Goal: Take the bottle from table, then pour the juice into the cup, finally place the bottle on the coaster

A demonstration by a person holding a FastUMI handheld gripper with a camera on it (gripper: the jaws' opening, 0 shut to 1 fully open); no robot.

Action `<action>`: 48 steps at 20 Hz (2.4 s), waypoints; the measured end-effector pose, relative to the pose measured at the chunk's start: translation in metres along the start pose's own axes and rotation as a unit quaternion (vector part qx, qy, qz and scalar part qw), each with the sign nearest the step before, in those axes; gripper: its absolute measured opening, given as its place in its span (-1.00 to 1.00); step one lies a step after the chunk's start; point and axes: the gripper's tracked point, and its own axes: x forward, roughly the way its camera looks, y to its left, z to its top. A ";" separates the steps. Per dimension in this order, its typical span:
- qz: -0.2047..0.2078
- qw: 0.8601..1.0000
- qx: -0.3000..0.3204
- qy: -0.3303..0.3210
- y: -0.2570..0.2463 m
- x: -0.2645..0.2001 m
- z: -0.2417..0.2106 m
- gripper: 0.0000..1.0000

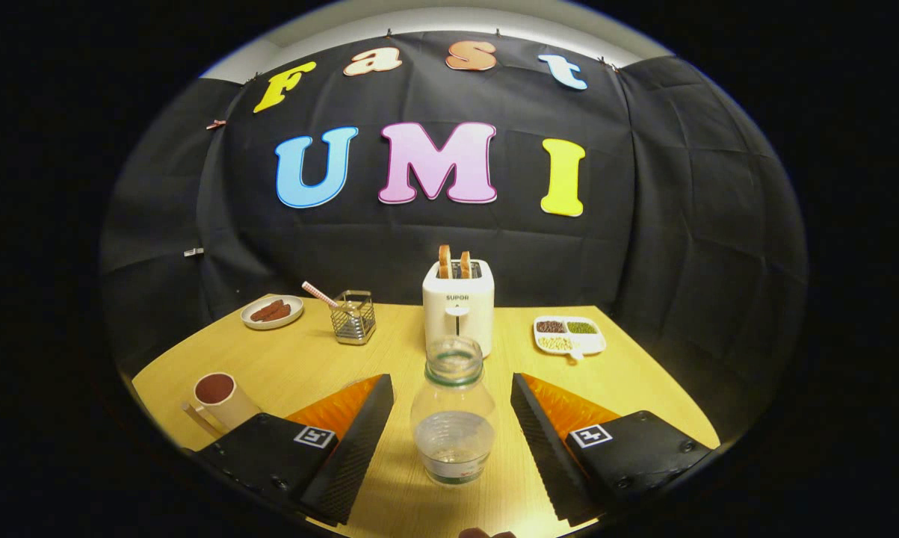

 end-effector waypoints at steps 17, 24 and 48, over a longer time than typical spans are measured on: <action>0.027 0.999 -0.016 0.023 -0.004 0.014 -0.049 0.95; 0.033 0.999 -0.015 0.021 -0.003 0.015 -0.054 0.67; 0.056 0.959 -0.275 -0.024 0.050 0.008 0.036 0.45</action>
